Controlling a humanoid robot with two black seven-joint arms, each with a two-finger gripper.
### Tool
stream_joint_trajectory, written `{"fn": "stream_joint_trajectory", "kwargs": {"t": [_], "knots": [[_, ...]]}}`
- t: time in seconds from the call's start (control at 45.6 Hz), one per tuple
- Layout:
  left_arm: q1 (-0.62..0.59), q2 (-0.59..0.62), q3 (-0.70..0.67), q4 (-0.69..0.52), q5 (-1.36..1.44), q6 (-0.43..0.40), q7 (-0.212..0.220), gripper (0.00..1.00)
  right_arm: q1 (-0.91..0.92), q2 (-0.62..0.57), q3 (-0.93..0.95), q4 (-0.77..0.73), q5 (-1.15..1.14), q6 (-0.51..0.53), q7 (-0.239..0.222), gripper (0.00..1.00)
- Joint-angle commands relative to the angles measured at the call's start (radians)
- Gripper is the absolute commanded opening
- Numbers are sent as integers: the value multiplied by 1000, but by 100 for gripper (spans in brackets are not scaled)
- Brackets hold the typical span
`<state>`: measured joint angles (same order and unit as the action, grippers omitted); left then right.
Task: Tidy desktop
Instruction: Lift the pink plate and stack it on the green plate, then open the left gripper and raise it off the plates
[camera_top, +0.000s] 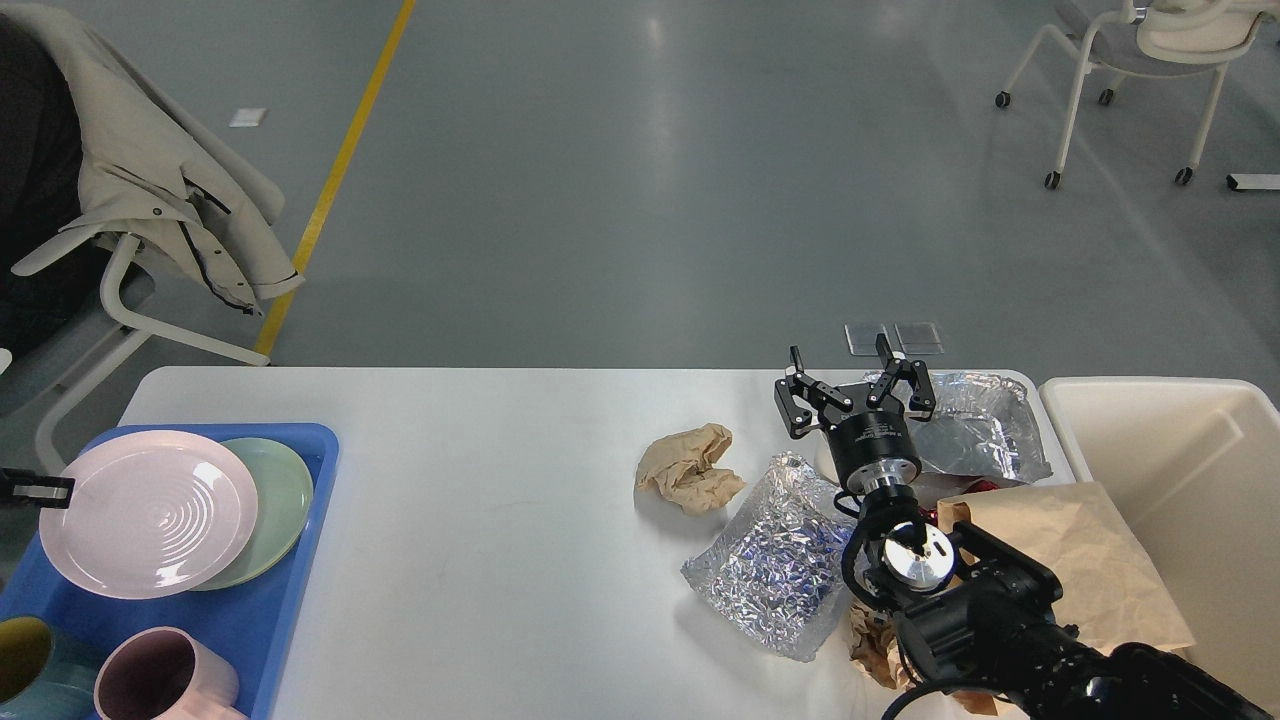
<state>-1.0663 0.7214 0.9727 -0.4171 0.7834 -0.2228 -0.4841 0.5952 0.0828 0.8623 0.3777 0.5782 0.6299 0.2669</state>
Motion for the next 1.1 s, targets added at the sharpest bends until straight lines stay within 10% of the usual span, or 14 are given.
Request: {"fn": "stream_joint_trajectory", "kwargs": {"t": [0.0,0.636,1.074], "knots": [[11,-22,-52,41,-3,0,32,0,0,0,0,0,0,1,-1,100],[155,-145,-164,147,-4,5,94,0,0,0,0,1,0,1,0,100],[147,-140,-201,149,-6,14,78,60,0,0,0,1,0,1,0,100]]}}
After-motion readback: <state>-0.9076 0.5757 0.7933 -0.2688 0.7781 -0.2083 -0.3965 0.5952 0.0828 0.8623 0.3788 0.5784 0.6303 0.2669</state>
